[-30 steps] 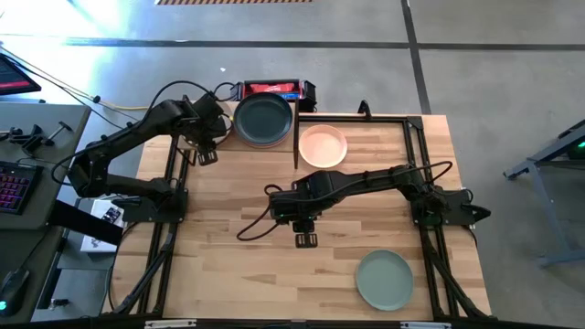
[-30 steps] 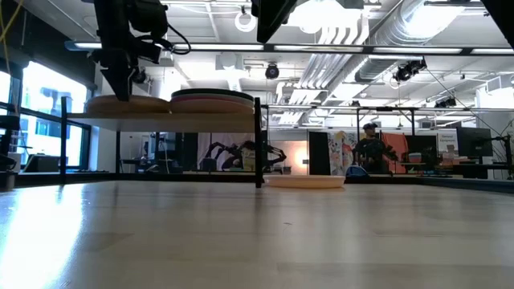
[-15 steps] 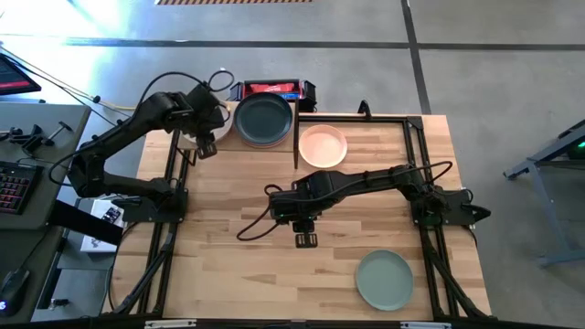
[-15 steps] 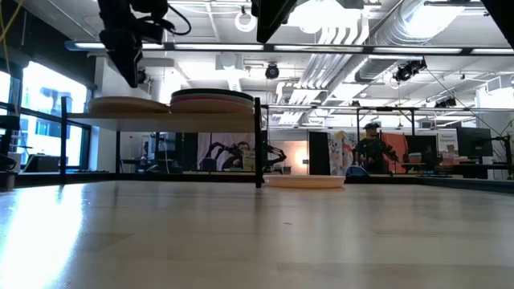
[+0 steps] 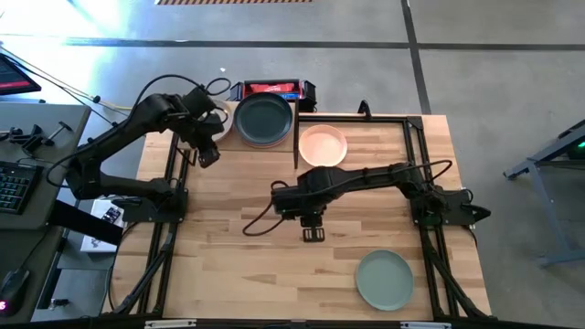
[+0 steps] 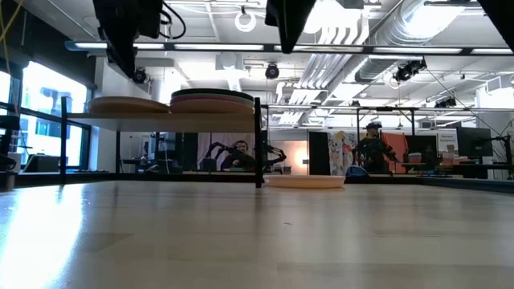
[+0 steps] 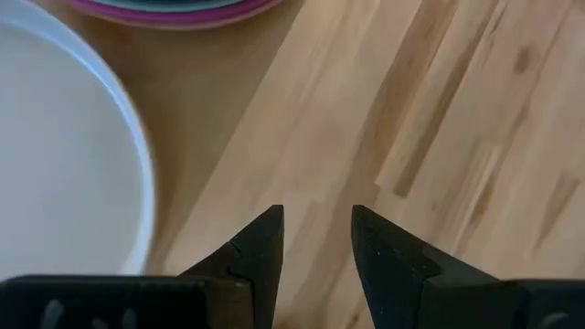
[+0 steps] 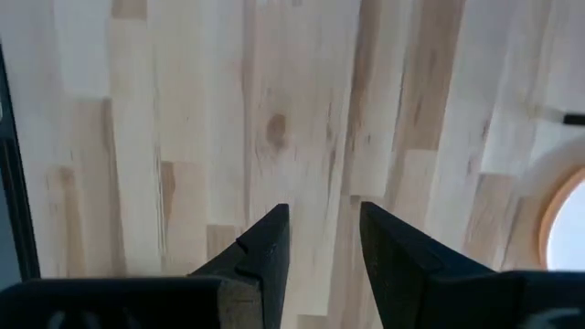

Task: Place and stack plates onto a shelf
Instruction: Stack the light blue plate on top of the white plate on the shelf

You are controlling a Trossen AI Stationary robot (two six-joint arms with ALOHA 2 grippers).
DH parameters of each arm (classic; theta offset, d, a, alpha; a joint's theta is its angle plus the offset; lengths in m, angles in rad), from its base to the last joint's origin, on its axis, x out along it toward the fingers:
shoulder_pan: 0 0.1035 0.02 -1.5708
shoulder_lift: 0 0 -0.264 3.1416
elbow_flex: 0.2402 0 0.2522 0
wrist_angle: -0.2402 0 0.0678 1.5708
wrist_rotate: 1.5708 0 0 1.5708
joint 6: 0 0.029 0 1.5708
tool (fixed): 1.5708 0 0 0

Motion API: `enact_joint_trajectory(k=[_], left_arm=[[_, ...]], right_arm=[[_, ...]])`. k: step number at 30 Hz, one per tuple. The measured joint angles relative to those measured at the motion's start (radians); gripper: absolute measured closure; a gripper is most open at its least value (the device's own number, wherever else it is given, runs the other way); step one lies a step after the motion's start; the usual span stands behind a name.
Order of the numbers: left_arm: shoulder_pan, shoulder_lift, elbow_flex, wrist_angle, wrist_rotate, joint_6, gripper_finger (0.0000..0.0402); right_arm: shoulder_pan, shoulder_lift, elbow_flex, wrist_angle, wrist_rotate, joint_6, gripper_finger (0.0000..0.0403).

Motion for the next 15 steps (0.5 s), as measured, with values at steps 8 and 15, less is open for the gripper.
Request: enact_joint_trajectory(k=[8,15], left_arm=[[-0.134,-0.059,0.000,0.027,0.071,-0.089,0.0284],[-0.286,-0.087,0.000,0.172,0.109,-0.186,0.0284]], right_arm=[[0.052,0.000,-0.046,0.002,-0.074,0.104,0.0289],[0.124,0.001,-0.193,0.001,-0.109,0.172,0.0289]])
